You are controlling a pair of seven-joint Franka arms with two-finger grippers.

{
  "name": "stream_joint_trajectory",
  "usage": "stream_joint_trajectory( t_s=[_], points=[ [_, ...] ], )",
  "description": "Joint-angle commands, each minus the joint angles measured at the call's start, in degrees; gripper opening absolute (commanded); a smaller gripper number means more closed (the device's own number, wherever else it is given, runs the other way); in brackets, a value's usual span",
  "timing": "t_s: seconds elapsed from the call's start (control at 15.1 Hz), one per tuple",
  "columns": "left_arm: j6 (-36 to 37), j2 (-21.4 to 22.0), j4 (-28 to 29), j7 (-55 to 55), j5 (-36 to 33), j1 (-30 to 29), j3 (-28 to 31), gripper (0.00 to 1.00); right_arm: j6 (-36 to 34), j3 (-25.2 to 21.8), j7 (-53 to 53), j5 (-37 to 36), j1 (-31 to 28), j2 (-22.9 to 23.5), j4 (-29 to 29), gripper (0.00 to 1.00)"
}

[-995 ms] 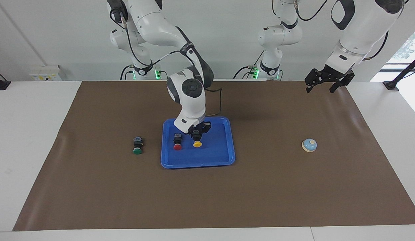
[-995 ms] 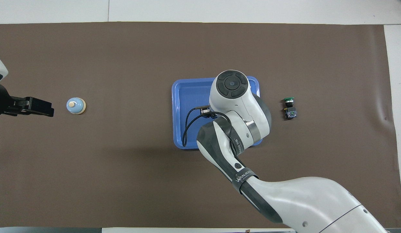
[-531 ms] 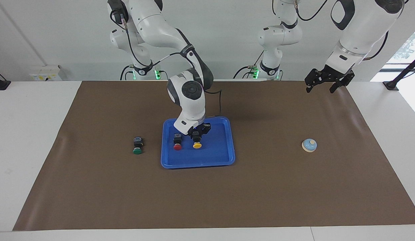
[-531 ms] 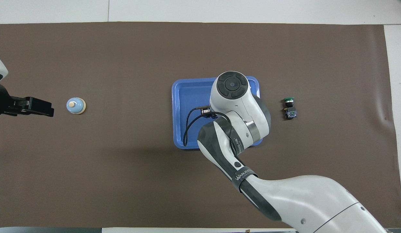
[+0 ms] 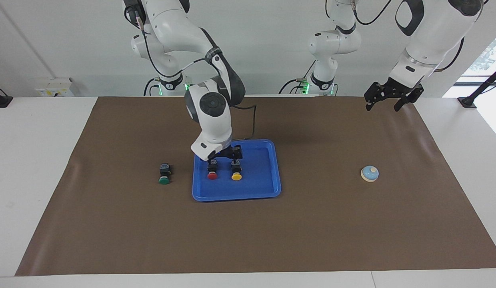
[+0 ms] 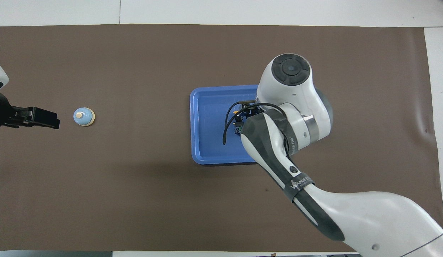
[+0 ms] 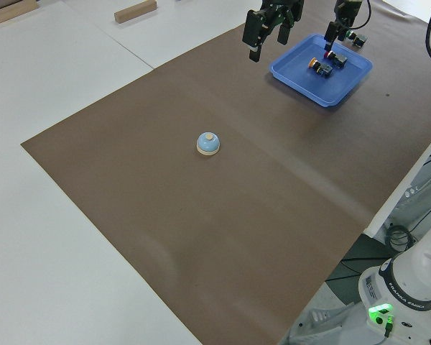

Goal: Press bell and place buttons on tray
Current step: 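Place the yellow button in the tray beside the red one, right gripper, then grasp the green button with the right gripper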

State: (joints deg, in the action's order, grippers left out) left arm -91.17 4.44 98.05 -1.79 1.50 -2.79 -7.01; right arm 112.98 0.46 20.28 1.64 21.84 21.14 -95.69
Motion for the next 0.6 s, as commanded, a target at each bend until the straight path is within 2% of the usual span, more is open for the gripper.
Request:
stream_joint_trajectory(
  t_s=[0.0, 0.27, 0.4, 0.53],
  points=[
    [1.08, 0.04, -0.40, 0.65, -0.98, -0.11, -0.02, 1.00, -1.97, 0.33, -7.95, 0.39, -5.12, -3.38, -2.39, 1.00],
    [1.08, 0.04, -0.40, 0.65, -0.98, -0.11, -0.02, 1.00, -1.89, 0.50, -14.70, 0.30, -16.11, -5.32, -3.63, 1.00],
    [1.08, 0.04, -0.40, 0.65, -0.98, -0.11, -0.02, 1.00, -0.93, 0.33, -18.95, 0.21, -16.48, -5.76, -6.07, 1.00],
    [1.08, 0.04, -0.40, 0.65, -0.98, -0.11, -0.02, 1.00, 5.71, 0.33, -19.22, 0.03, -17.00, -7.25, -12.29, 1.00]
  ],
)
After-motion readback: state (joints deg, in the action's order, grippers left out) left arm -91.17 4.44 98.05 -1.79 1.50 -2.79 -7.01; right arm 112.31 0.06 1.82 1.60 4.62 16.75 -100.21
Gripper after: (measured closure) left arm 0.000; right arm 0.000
